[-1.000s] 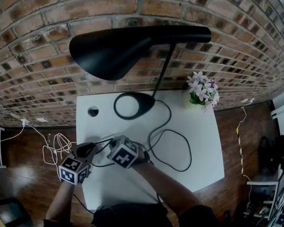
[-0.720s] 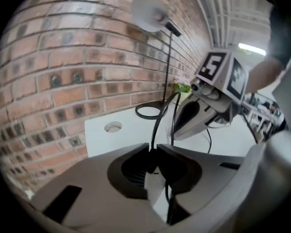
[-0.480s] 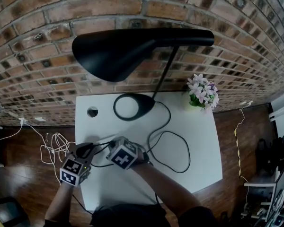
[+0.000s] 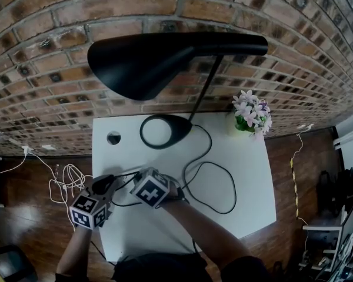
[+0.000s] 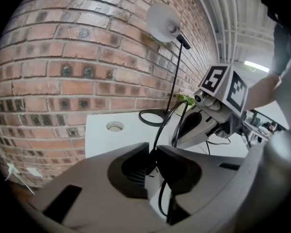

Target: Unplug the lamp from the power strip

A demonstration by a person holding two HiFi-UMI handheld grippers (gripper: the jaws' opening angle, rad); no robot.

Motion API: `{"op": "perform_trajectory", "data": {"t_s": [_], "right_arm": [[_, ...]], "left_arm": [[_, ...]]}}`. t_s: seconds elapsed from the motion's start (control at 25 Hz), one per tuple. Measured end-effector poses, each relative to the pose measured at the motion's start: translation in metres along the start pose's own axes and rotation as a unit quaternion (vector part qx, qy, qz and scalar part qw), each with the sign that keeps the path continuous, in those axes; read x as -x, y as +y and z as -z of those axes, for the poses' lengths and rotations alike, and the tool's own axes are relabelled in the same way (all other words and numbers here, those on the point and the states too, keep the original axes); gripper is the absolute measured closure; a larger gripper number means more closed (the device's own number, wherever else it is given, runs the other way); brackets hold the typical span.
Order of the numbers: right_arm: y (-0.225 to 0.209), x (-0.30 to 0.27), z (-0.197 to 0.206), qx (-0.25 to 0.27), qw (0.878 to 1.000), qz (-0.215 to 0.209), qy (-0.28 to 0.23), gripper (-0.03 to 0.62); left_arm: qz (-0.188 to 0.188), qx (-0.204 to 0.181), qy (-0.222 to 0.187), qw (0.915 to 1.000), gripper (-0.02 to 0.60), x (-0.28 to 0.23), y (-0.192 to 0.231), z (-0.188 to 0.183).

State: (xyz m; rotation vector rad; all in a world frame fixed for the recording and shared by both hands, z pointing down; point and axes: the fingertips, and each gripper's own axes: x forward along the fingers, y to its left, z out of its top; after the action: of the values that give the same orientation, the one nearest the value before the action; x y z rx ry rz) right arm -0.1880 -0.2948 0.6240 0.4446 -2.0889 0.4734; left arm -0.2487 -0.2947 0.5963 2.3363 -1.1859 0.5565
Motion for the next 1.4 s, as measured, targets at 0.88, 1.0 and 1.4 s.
{"op": "perform_trajectory", "data": {"t_s": [0.88, 1.0, 1.4], "right_arm": [[-0.004, -0.001, -0.004, 0.004, 1.000, 0.003, 0.019, 0.597], [-0.002, -0.004, -0.004, -0.005, 1.000, -0.007, 0.026, 0.597], [-0.003, -0.002, -0.005, -0.017, 1.000, -0.005, -0.006, 0.597]], "left_arm": [[0.014, -0.030, -0.007, 0.9994, 0.540, 0.002, -0.002, -0.009], [0.057, 0.007, -0.099, 0.9934, 0.529, 0.013, -0.024, -0.065], [0.053, -0.172, -0.068, 0.9813, 0.523, 0.009, -0.044, -0.098]]}}
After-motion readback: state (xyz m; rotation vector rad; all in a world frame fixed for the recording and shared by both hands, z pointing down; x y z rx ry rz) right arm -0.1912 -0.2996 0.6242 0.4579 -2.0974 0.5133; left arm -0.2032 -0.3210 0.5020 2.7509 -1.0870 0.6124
